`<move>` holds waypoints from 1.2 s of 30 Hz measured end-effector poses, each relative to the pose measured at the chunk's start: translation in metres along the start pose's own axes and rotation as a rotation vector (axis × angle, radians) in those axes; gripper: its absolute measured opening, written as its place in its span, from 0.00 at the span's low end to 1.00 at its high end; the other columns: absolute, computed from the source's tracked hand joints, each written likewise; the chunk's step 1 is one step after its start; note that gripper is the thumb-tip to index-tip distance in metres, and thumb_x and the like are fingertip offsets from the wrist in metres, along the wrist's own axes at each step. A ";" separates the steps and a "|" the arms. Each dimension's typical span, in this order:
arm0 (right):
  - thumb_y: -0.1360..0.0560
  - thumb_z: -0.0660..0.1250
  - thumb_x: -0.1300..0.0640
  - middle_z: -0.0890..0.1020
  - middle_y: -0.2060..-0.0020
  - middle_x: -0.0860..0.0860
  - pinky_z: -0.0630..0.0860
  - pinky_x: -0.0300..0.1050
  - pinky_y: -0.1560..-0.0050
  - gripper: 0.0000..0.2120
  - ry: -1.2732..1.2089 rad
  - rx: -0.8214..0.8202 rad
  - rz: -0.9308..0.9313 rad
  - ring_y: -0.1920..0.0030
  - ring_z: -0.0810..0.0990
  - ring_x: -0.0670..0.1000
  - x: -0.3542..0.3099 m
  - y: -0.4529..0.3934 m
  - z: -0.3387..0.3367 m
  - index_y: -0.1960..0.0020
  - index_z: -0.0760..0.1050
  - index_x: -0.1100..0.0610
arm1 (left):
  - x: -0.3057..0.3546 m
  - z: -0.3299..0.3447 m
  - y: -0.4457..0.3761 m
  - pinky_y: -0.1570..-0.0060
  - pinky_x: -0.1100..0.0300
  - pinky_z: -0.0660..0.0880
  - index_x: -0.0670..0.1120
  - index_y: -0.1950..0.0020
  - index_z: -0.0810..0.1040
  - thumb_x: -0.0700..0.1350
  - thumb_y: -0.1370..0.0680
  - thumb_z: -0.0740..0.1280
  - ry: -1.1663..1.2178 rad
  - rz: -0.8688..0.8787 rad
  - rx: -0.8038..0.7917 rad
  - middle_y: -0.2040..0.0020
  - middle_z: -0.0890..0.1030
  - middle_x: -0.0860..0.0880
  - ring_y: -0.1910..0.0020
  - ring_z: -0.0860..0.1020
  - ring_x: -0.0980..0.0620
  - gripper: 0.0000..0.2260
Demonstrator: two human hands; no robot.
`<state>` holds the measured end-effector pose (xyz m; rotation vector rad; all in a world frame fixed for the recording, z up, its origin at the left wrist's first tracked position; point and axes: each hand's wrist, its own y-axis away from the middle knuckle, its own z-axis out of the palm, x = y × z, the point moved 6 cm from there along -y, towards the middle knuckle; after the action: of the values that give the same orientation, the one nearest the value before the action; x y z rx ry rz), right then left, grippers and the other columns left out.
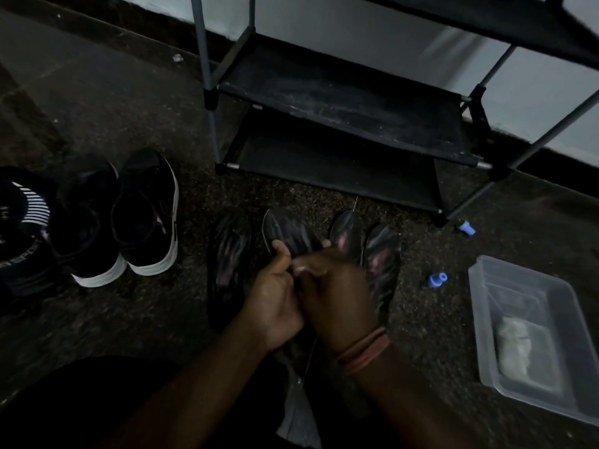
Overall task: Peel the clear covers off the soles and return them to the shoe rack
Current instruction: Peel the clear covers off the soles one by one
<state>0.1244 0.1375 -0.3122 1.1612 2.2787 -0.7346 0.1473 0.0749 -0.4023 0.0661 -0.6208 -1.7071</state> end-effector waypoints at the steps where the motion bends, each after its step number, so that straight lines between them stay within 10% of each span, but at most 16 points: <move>1: 0.29 0.67 0.66 0.84 0.61 0.52 0.76 0.46 0.48 0.09 -0.046 -0.058 -0.020 0.59 0.82 0.49 -0.011 0.004 0.006 0.60 0.83 0.56 | 0.004 0.000 0.001 0.28 0.47 0.69 0.39 0.28 0.76 0.67 0.19 0.53 0.018 0.009 -0.008 0.33 0.80 0.40 0.34 0.79 0.44 0.35; 5: 0.28 0.68 0.69 0.84 0.59 0.51 0.78 0.47 0.51 0.09 -0.056 0.193 0.081 0.56 0.80 0.46 0.022 -0.014 -0.021 0.57 0.83 0.57 | -0.004 0.005 0.003 0.32 0.47 0.70 0.40 0.34 0.81 0.64 0.17 0.55 0.029 -0.006 0.003 0.34 0.80 0.39 0.35 0.80 0.43 0.32; 9: 0.28 0.63 0.60 0.83 0.60 0.54 0.78 0.49 0.52 0.09 0.033 -0.029 0.001 0.56 0.81 0.52 -0.005 0.001 0.002 0.58 0.82 0.58 | -0.005 -0.005 0.000 0.30 0.47 0.69 0.38 0.29 0.77 0.65 0.18 0.55 0.013 0.005 0.041 0.33 0.79 0.37 0.33 0.78 0.42 0.33; 13: 0.31 0.68 0.70 0.82 0.63 0.56 0.77 0.48 0.61 0.08 0.095 0.171 0.045 0.63 0.80 0.53 0.027 -0.015 -0.022 0.62 0.82 0.59 | -0.011 0.006 0.003 0.37 0.49 0.73 0.42 0.45 0.87 0.63 0.17 0.53 0.038 -0.013 0.006 0.40 0.84 0.40 0.41 0.84 0.45 0.30; 17: 0.30 0.64 0.63 0.81 0.61 0.55 0.76 0.45 0.56 0.09 0.054 -0.074 0.009 0.60 0.80 0.53 -0.004 0.000 0.004 0.58 0.83 0.57 | -0.002 -0.002 0.002 0.34 0.47 0.71 0.39 0.37 0.82 0.64 0.18 0.56 0.063 -0.007 0.008 0.38 0.82 0.38 0.39 0.82 0.43 0.31; 22: 0.29 0.68 0.69 0.82 0.58 0.54 0.75 0.44 0.54 0.09 0.088 0.196 0.094 0.58 0.80 0.50 0.036 -0.016 -0.023 0.57 0.83 0.57 | -0.009 0.009 0.005 0.27 0.46 0.66 0.40 0.29 0.77 0.60 0.16 0.57 0.005 -0.032 -0.002 0.30 0.77 0.39 0.30 0.76 0.42 0.27; 26: 0.26 0.70 0.65 0.83 0.58 0.42 0.77 0.33 0.52 0.09 -0.205 0.054 0.216 0.56 0.81 0.39 0.027 -0.007 -0.007 0.54 0.83 0.52 | 0.002 0.001 0.002 0.31 0.47 0.71 0.39 0.36 0.82 0.58 0.16 0.59 0.002 -0.003 0.029 0.33 0.79 0.37 0.33 0.78 0.41 0.26; 36: 0.23 0.67 0.67 0.86 0.57 0.56 0.75 0.34 0.70 0.09 -0.772 -0.009 0.478 0.66 0.84 0.49 0.038 -0.015 -0.016 0.46 0.82 0.58 | 0.031 0.006 0.009 0.42 0.45 0.76 0.41 0.28 0.76 0.62 0.18 0.60 0.085 0.120 -0.036 0.32 0.79 0.39 0.37 0.80 0.41 0.28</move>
<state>0.0890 0.1624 -0.3207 1.1000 1.3096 -0.7929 0.1454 0.0476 -0.3843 0.0740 -0.5206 -1.5907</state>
